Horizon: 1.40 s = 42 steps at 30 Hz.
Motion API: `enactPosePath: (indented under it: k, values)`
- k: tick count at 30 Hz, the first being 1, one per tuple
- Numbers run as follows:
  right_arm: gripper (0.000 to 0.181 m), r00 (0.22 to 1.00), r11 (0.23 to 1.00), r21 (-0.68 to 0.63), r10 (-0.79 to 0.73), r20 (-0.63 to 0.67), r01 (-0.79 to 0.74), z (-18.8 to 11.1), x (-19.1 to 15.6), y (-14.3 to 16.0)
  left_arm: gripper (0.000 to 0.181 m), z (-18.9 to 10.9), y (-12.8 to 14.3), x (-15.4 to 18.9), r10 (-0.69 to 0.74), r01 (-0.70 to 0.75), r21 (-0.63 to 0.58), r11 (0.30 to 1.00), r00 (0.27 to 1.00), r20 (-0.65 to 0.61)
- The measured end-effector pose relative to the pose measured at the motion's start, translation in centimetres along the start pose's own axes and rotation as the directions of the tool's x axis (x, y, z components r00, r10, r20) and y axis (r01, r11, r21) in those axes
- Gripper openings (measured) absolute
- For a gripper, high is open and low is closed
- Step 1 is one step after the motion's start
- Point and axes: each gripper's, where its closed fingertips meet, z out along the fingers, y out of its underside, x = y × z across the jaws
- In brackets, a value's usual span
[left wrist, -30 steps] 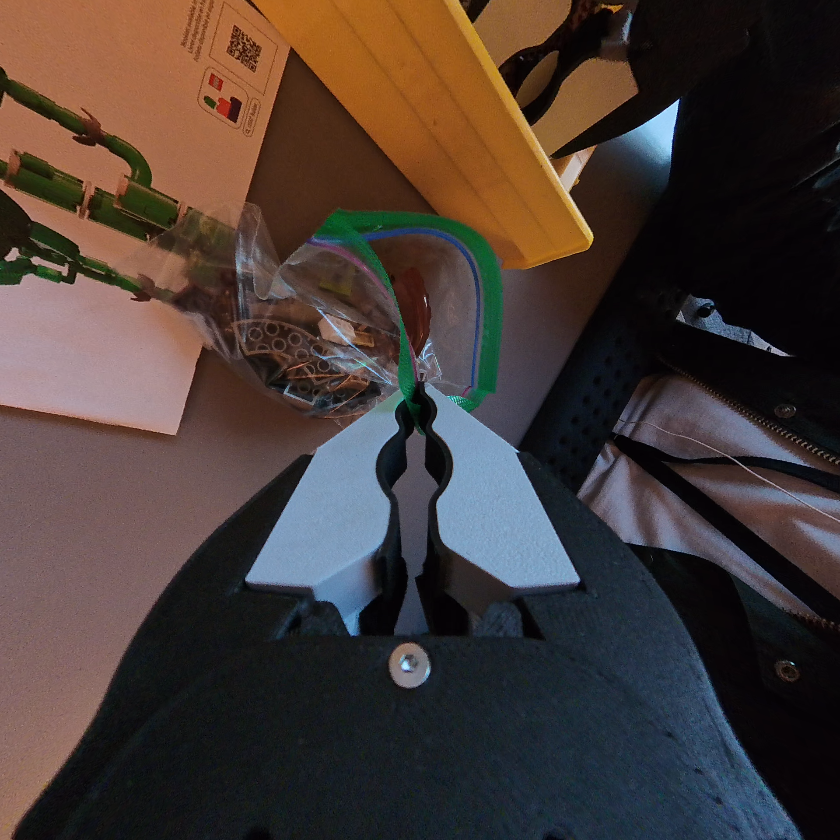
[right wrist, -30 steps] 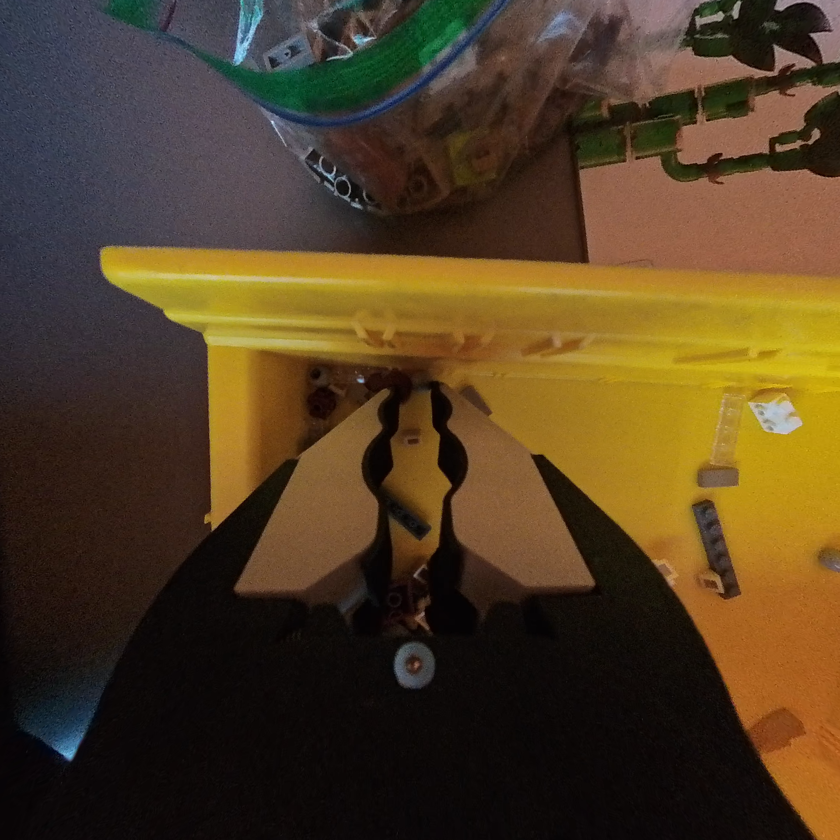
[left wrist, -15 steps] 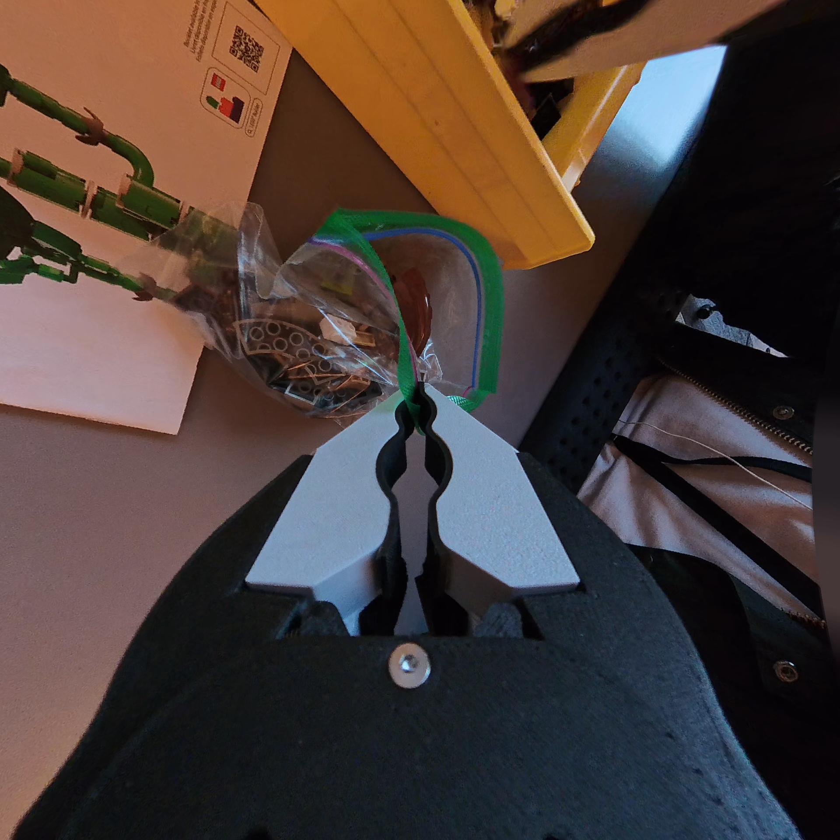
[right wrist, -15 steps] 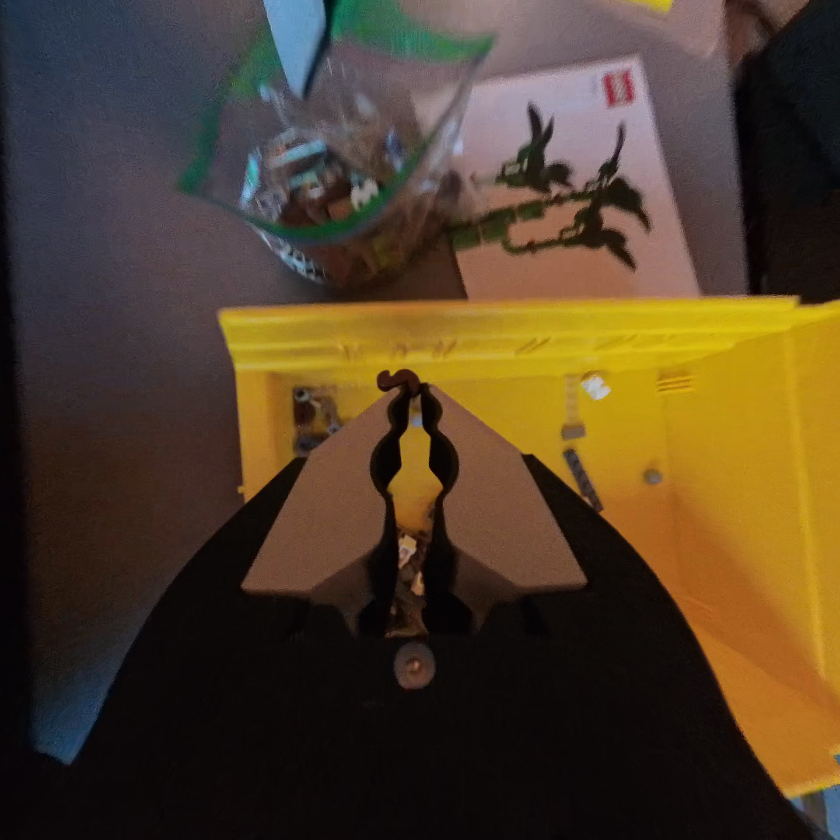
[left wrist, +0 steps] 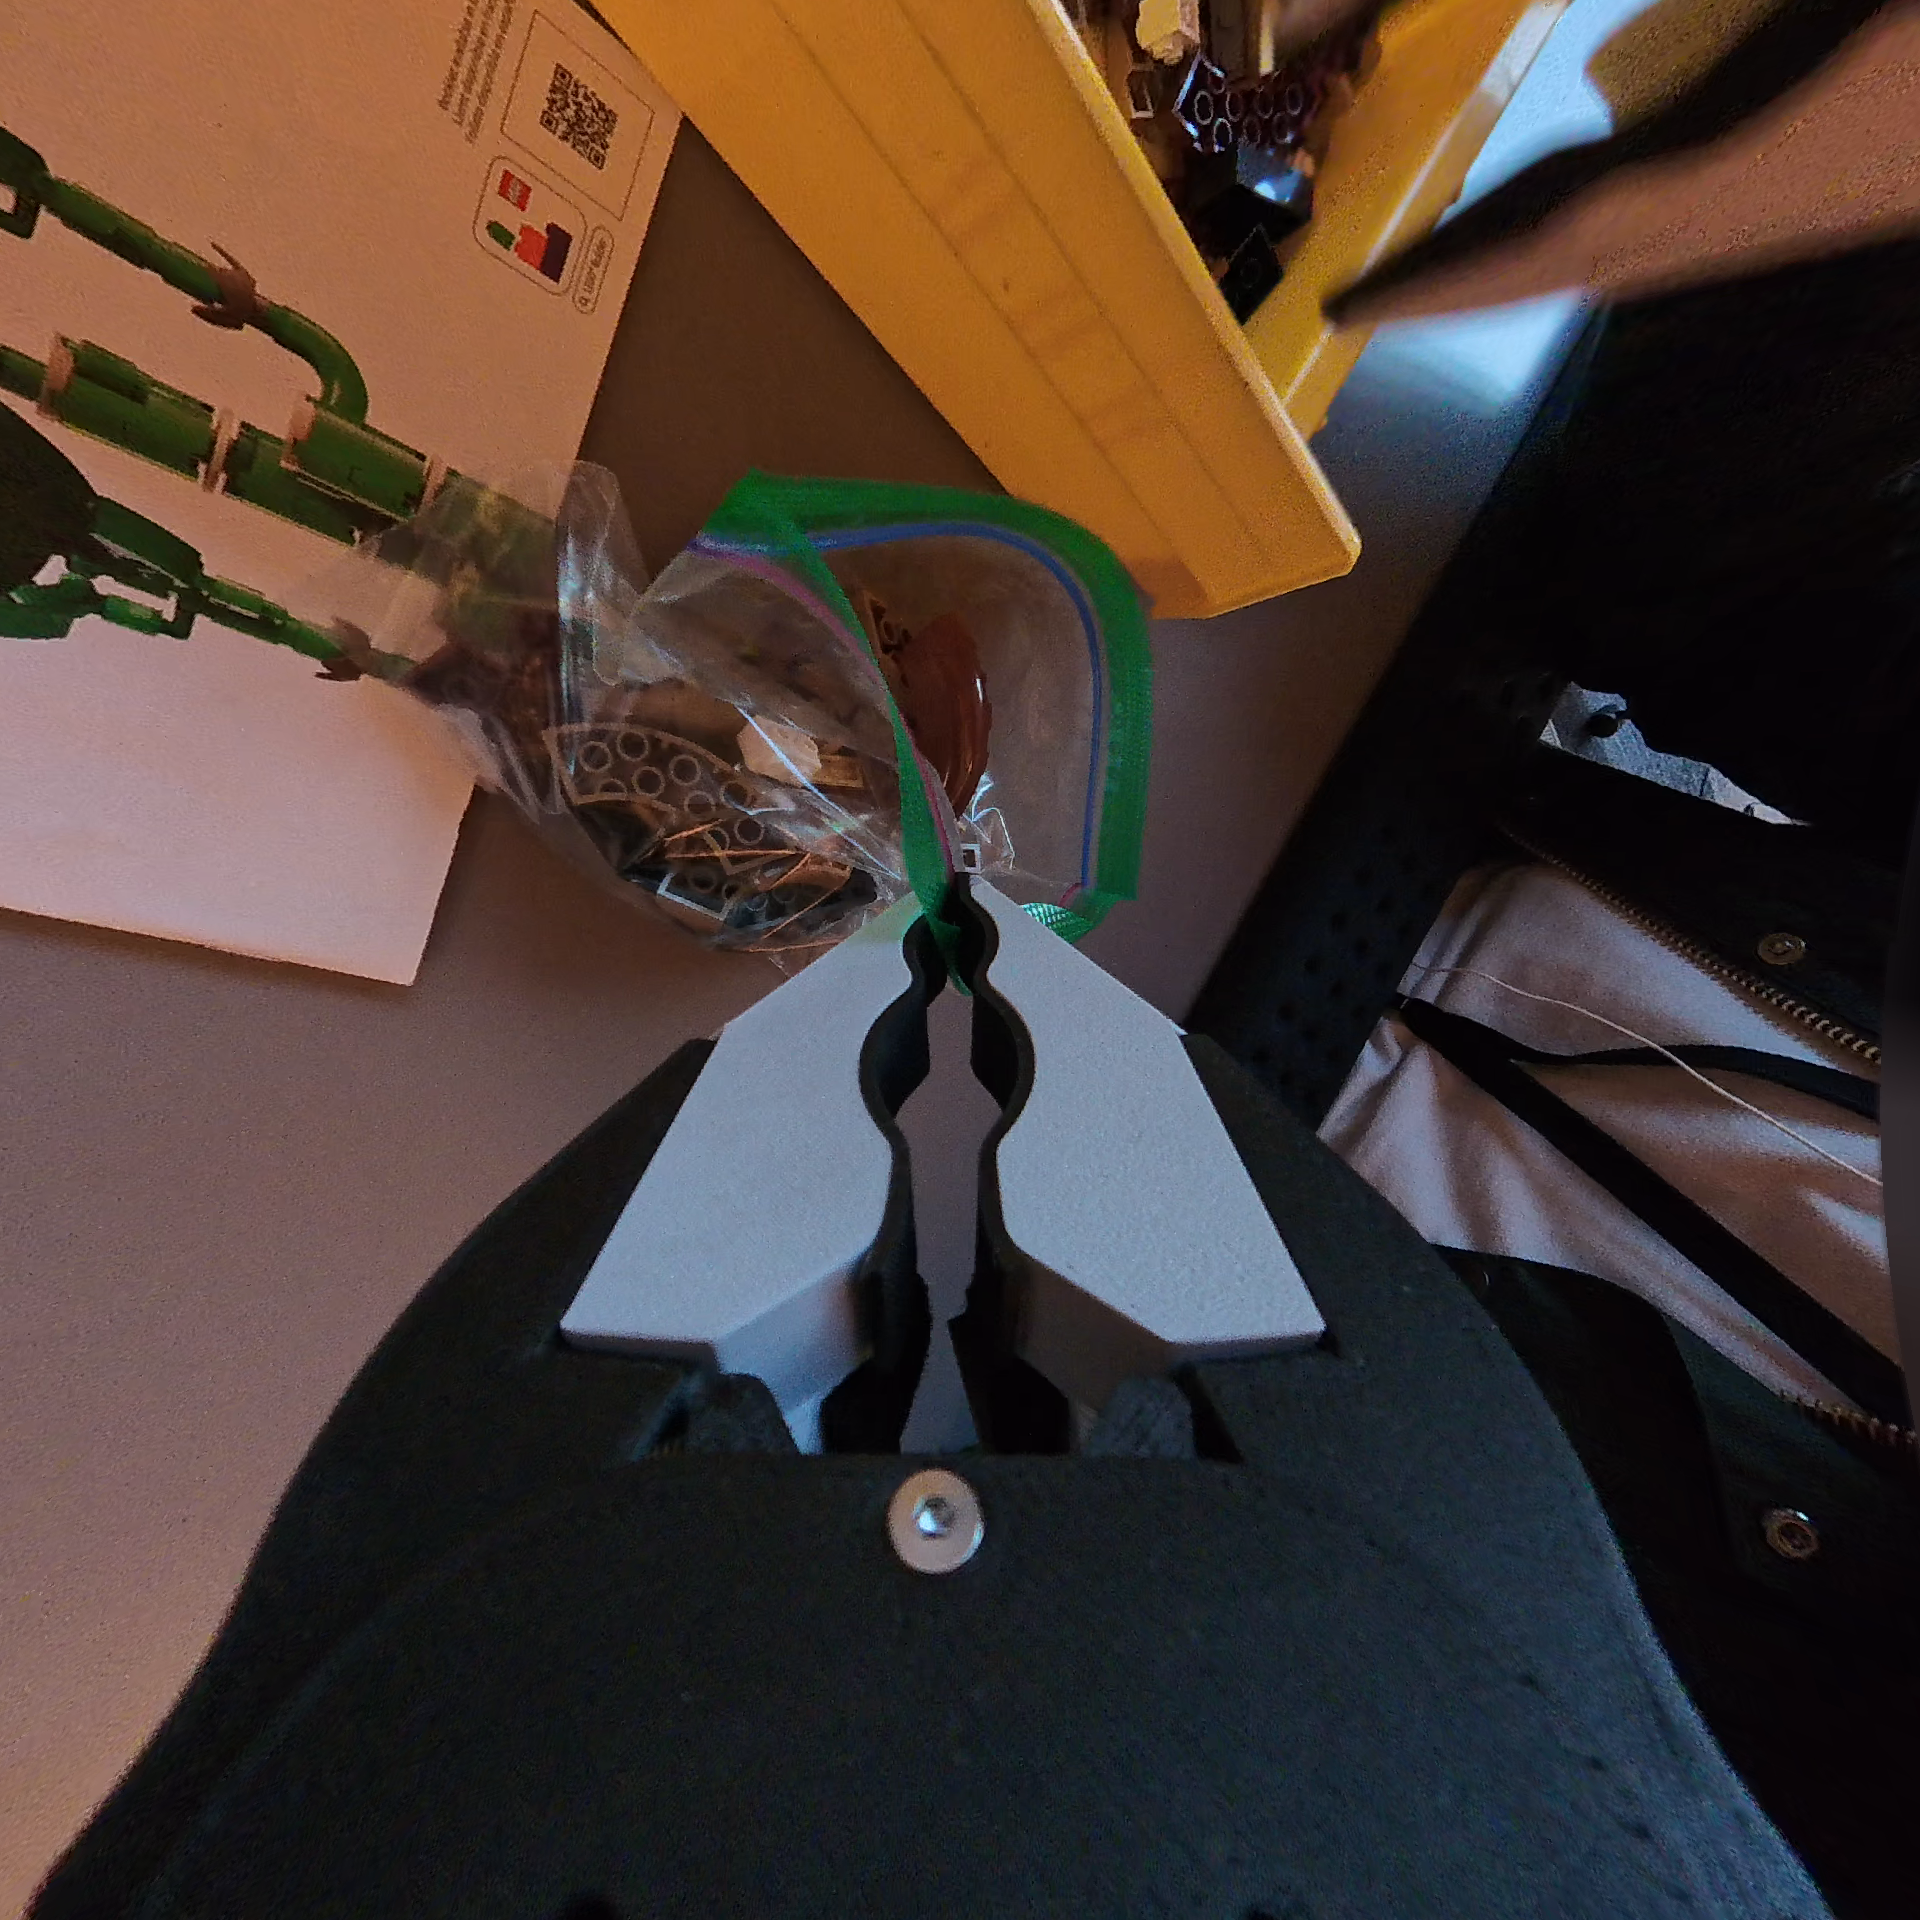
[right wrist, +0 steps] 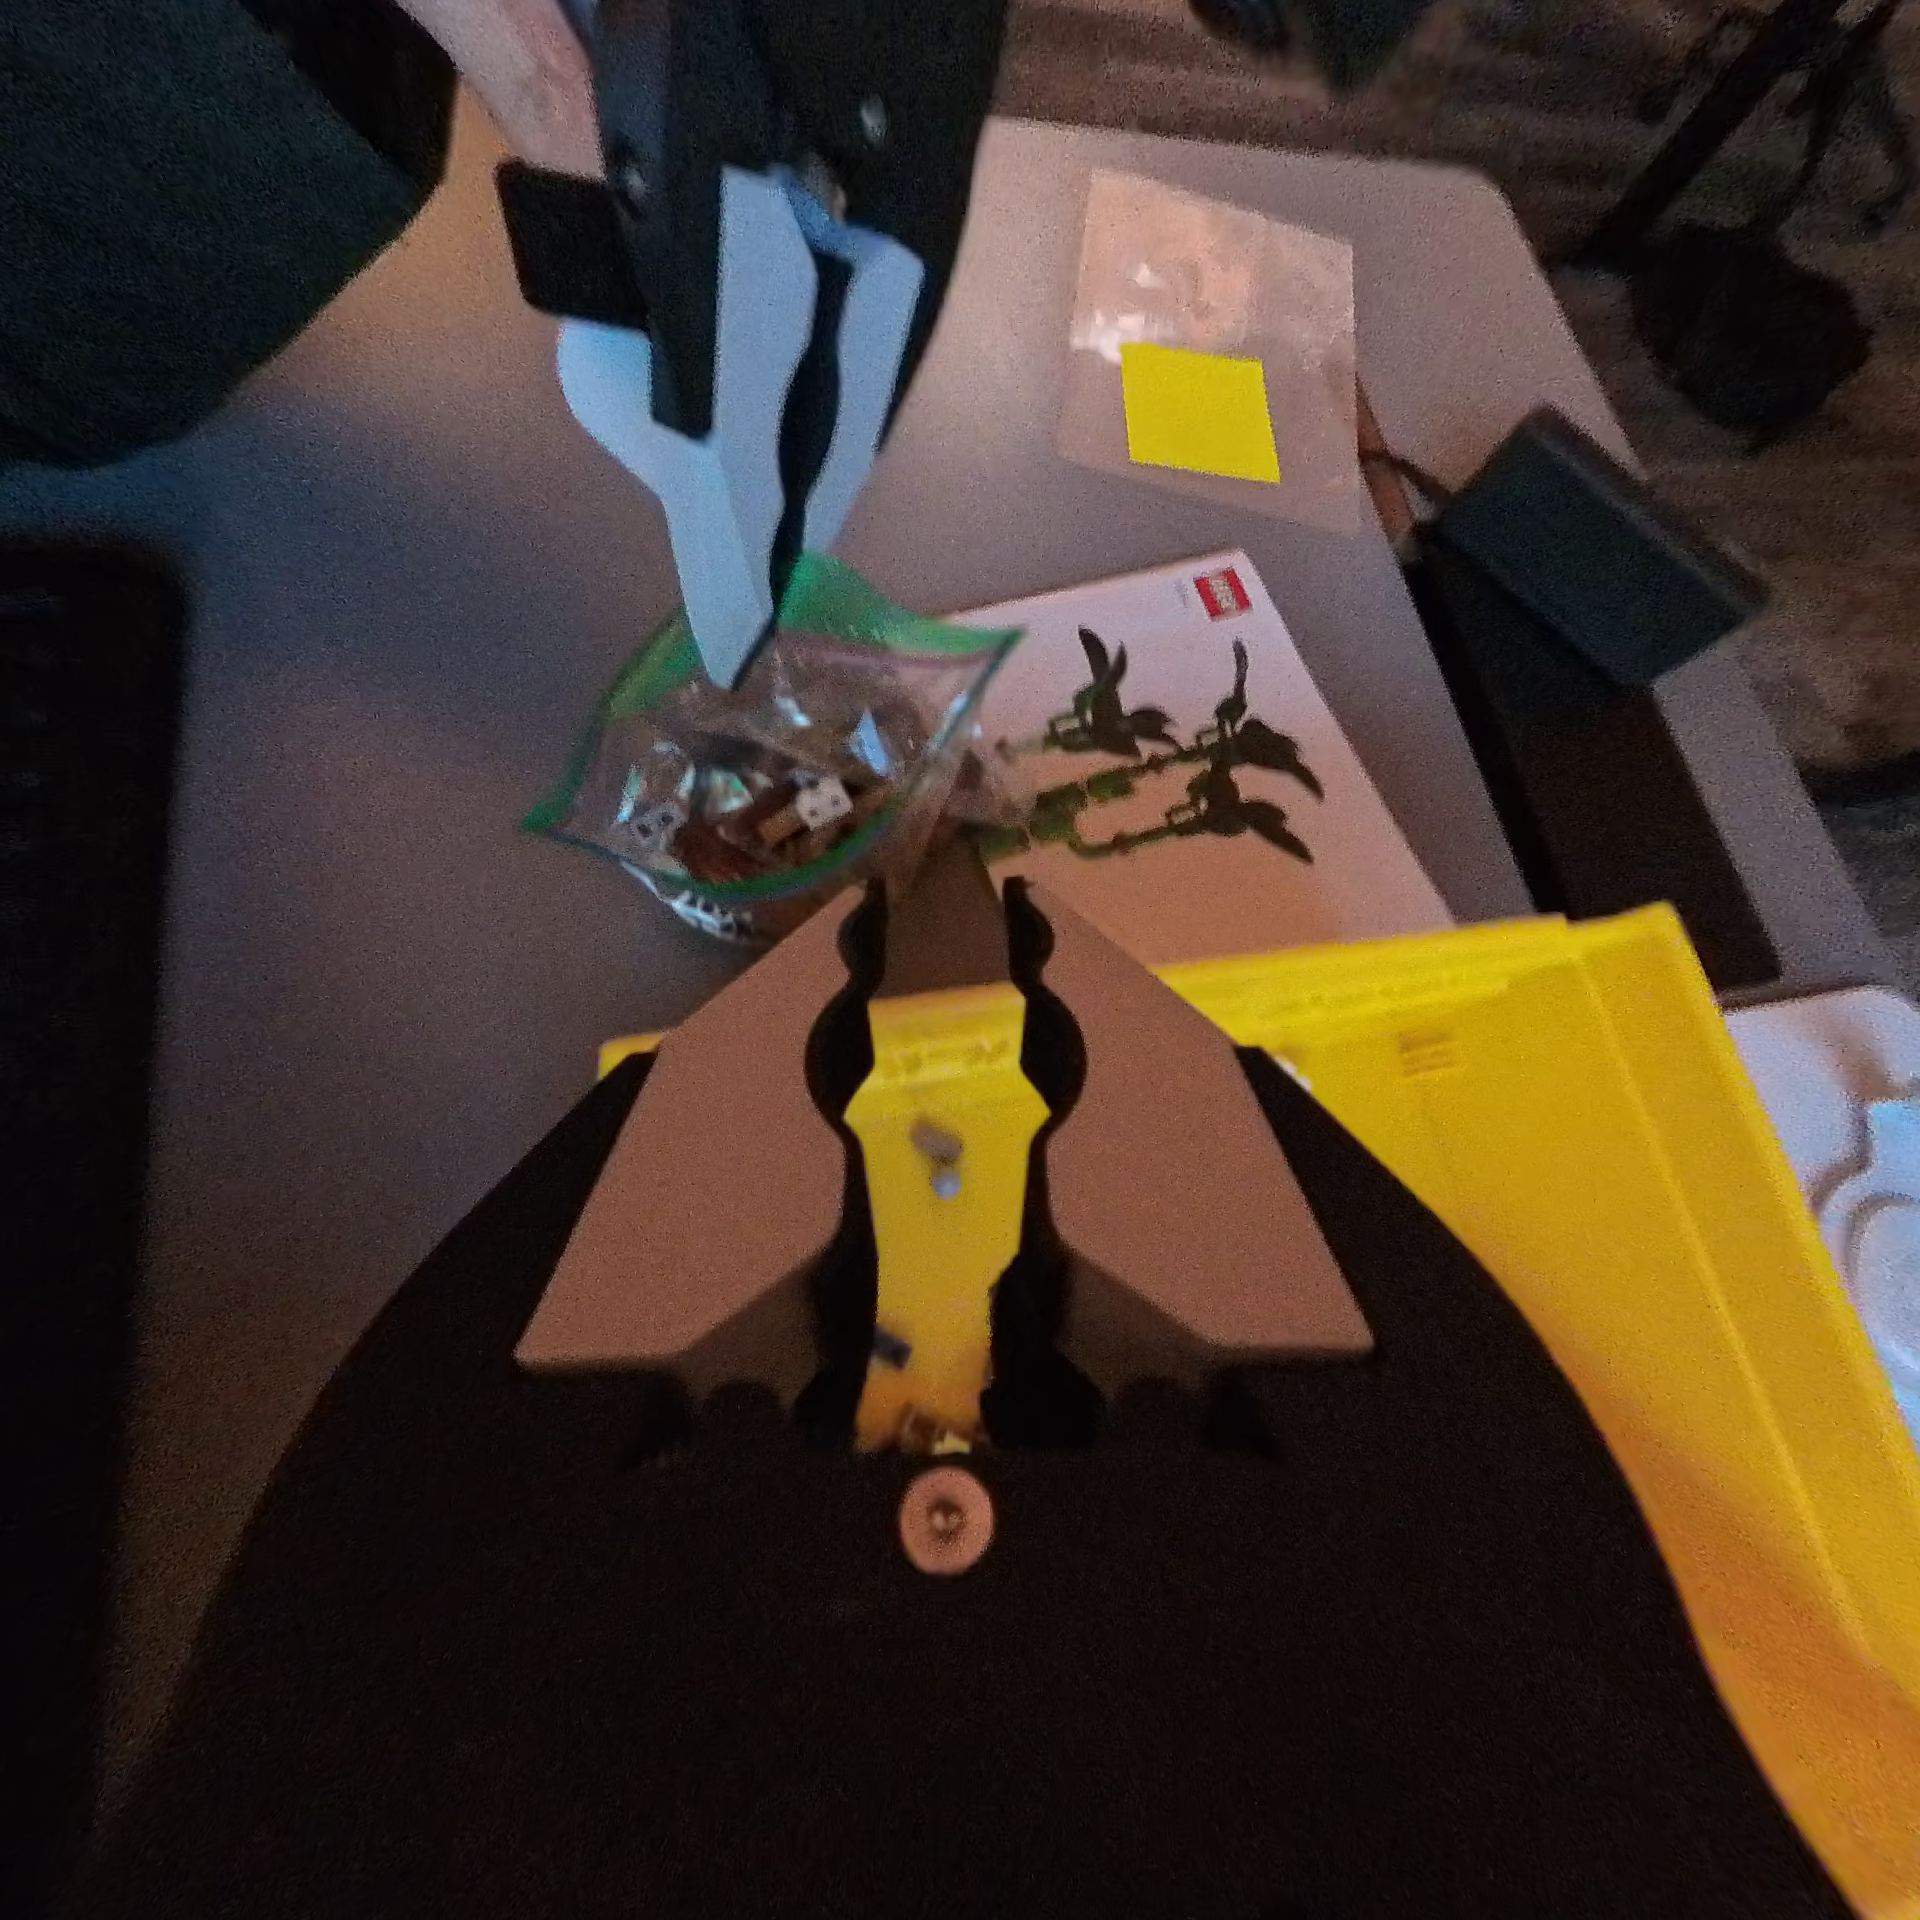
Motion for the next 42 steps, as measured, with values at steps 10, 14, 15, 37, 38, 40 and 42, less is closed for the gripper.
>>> enactPosePath:
  k: [10, 14, 15, 37, 38, 40, 42]
  values:
    - [0.026, 0.982, 0.883, -0.455, 0.172, 0.083, -0.116, 3.8, 0.4, 12.9, 0.000, 0.3, 0.1, 0.0, -0.002, 0.002, -0.010, 1.000, 1.000, -0.002]
    - [0.020, 0.979, 0.876, -0.467, 0.182, 0.087, -0.121, 4.3, 0.4, 13.6, 0.000, 0.2, 0.1, 0.0, -0.001, 0.001, -0.008, 1.000, 1.000, -0.002]
    - [0.018, 0.978, 0.879, -0.461, 0.185, 0.098, -0.121, 4.3, 0.3, 13.6, 0.000, 0.2, 0.1, 0.0, 0.000, 0.000, -0.008, 1.000, 1.000, -0.002]
    - [0.021, 0.996, 0.998, 0.004, -0.064, 0.064, 0.064, 1.1, -2.3, -1.2, 0.000, 0.1, 0.1, 0.1, 0.000, 0.000, -0.006, 1.000, 1.000, -0.003]
    - [0.020, 0.998, 1.000, 0.016, -0.026, 0.054, 0.025, 0.5, -1.4, -0.8, 0.000, 0.1, 0.1, 0.0, -0.002, 0.002, -0.006, 1.000, 1.000, -0.003]
    - [0.018, 0.999, 0.997, -0.055, 0.048, 0.004, -0.048, 0.1, 0.9, 1.9, 0.000, 0.1, 0.1, 0.0, -0.002, 0.002, -0.006, 1.000, 1.000, -0.004]
    - [0.019, 0.994, 0.970, -0.221, 0.101, -0.034, -0.106, 0.7, 2.4, 6.4, 0.000, 0.1, 0.1, 0.1, 0.000, 0.000, -0.007, 1.000, 1.000, -0.003]
